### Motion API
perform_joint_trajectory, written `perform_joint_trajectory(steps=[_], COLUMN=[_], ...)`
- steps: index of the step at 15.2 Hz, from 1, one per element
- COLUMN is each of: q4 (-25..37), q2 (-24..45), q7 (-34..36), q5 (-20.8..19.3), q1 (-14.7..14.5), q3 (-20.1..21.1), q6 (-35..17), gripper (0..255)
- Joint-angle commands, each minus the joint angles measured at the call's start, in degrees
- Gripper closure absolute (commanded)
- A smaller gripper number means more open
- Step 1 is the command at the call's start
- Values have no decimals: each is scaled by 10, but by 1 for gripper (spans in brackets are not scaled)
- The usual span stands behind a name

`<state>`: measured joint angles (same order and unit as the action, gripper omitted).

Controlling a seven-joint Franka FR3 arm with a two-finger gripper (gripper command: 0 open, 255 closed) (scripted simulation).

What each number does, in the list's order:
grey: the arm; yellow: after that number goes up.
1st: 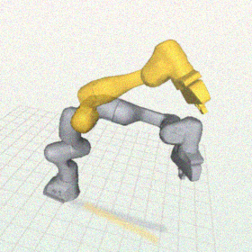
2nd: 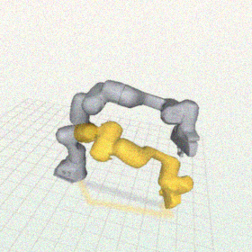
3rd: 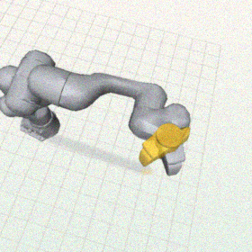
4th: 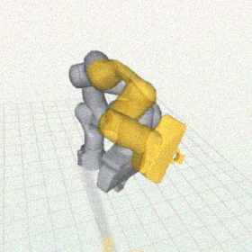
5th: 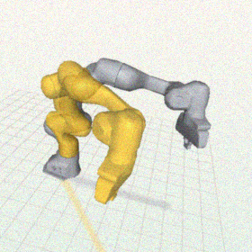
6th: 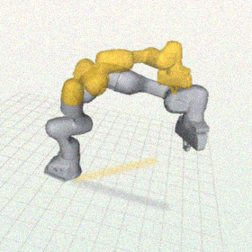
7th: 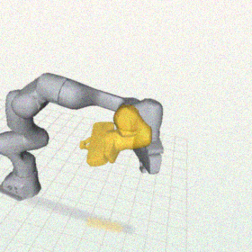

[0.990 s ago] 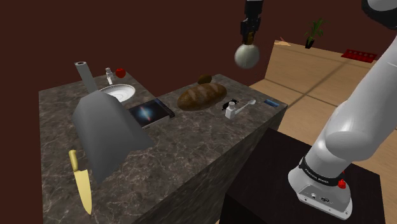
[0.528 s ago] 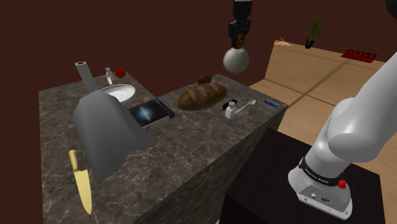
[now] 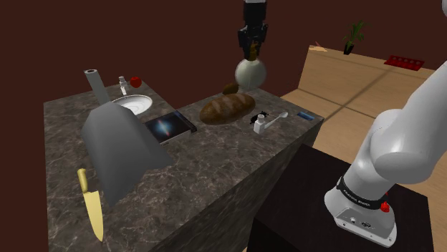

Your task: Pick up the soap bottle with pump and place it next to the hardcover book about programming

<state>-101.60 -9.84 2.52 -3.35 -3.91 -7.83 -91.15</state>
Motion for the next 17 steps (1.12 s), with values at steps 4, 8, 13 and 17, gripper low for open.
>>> perform_joint_trajectory(steps=[4, 8, 13, 17], q4=[5, 25, 66, 119], q2=[3, 21, 57, 101], q7=[71, 125, 191, 249], q5=[8, 14, 19, 17], q1=[-29, -52, -82, -109], q3=[42, 73, 111, 141], q6=[4, 9, 16, 27], gripper=[255, 255, 255, 255])
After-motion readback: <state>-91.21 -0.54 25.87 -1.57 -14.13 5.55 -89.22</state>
